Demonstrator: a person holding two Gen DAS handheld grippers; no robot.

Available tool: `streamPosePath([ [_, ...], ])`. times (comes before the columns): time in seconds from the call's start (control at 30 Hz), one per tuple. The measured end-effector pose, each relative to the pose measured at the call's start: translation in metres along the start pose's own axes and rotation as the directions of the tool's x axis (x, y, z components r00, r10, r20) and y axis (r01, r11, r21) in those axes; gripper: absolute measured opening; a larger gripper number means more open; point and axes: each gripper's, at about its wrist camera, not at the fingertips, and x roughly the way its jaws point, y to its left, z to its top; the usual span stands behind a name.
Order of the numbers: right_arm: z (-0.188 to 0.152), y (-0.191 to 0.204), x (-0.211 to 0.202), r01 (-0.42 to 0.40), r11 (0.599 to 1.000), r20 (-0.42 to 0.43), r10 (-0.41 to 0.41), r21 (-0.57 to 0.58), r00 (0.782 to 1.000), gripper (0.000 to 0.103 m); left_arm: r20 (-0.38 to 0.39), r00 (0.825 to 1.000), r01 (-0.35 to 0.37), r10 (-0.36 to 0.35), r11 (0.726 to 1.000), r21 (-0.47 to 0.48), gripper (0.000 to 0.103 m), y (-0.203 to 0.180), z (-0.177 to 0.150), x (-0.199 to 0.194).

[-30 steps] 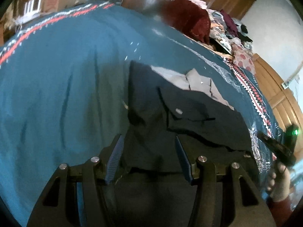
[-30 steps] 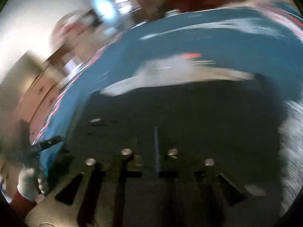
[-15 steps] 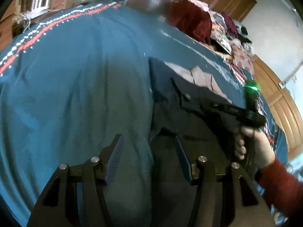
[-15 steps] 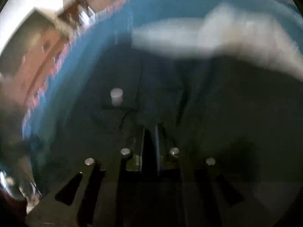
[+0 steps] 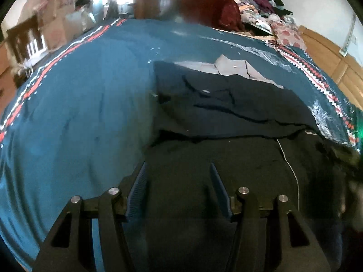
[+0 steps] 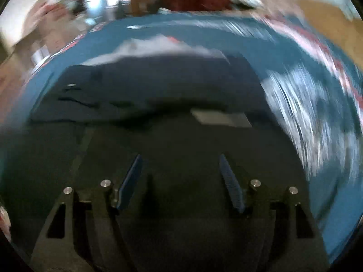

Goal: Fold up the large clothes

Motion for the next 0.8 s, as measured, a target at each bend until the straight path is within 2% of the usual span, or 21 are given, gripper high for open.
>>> streamPosePath([
  [0.07,-0.011,-0.011,-0.001,0.04,0.999,0.015,-0.04,0.006,0.999,0.068,-0.02,0.999,-0.027,0.027,1.0,0.014,0.059,-0.007,0.001,0.02],
  [0.13,-0.015,-0.006,0.0,0.088,0.994,0.031,-0.087,-0.061,0.996,0.077,-0.059,0.997,-0.052,0.053,0.998,0.02,0.064,-0.008,-0.004,0.042],
  [0.17,-0.018,-0.01,0.002,0.105,0.992,0.028,-0.103,-0.076,0.994,0.094,-0.061,0.996,-0.058,0.059,0.998,0.025,0.067,-0.008,-0.007,0.051],
  [0.2,-0.02,-0.007,0.006,0.111,0.991,0.018,-0.11,-0.078,0.994,0.103,-0.05,0.997,-0.056,0.057,0.998,0.023,0.068,-0.007,-0.009,0.053],
  [0.4,-0.041,-0.001,0.011,0.134,0.986,0.066,-0.128,-0.097,0.99,0.103,-0.013,0.999,-0.032,0.032,0.999,0.01,0.072,-0.004,-0.015,0.056],
  [0.8,-0.043,-0.007,0.018,0.12,0.989,0.073,-0.114,-0.091,0.991,0.103,0.003,0.999,-0.039,0.039,0.999,0.013,0.073,-0.006,-0.017,0.056],
])
